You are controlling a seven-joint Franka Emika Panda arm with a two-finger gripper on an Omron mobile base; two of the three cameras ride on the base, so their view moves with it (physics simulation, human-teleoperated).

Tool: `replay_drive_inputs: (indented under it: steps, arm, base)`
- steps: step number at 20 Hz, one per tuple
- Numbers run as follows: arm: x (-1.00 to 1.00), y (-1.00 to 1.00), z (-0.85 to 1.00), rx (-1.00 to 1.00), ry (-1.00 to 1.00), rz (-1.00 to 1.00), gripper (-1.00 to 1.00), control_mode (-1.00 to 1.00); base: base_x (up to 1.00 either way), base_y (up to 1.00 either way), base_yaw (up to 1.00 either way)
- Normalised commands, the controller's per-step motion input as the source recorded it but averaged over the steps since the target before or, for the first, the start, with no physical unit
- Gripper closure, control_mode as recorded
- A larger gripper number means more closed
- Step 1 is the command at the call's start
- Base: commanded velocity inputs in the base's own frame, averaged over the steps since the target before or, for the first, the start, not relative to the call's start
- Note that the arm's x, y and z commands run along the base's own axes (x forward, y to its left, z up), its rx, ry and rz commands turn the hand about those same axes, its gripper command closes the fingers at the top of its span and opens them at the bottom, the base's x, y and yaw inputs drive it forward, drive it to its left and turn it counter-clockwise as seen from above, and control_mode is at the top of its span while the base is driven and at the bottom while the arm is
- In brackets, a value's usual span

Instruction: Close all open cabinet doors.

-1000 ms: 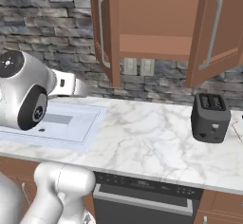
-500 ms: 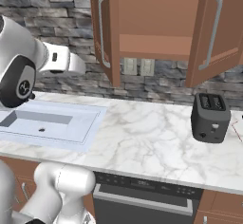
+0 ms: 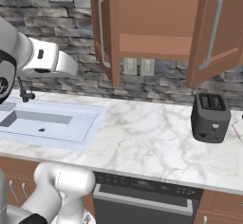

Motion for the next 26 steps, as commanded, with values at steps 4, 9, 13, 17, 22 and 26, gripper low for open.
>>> replay_drive_inputs:
  steps: [4, 9, 13, 17, 22, 26]
  arm:
    - [0.00, 0.00, 0.00, 0.00, 0.00, 0.00, -1.00, -1.00]
    - [0.00, 0.00, 0.00, 0.00, 0.01, 0.00, -1.00, -1.00]
    - [0.00, 0.00, 0.00, 0.00, 0.00, 0.00, -1.00, -1.00]
    - [0.00, -0.06, 0.00, 0.00, 0.00, -0.03, -1.00, -1.00]
    - [0.00, -0.05, 0.00, 0.00, 0.00, -0.02, -1.00, 1.00]
    - [0.00, 0.00, 0.00, 0.00, 0.00, 0.00, -1.00, 1.00]
  base:
    - [0.00, 0.00, 0.00]
    - [0.00, 0.00, 0.00]
    - [0.00, 0.00, 0.00]
    - [0.00, 0.00, 0.00]
    - [0.00, -0.30, -0.10]
    - [0.00, -0.52, -0.11]
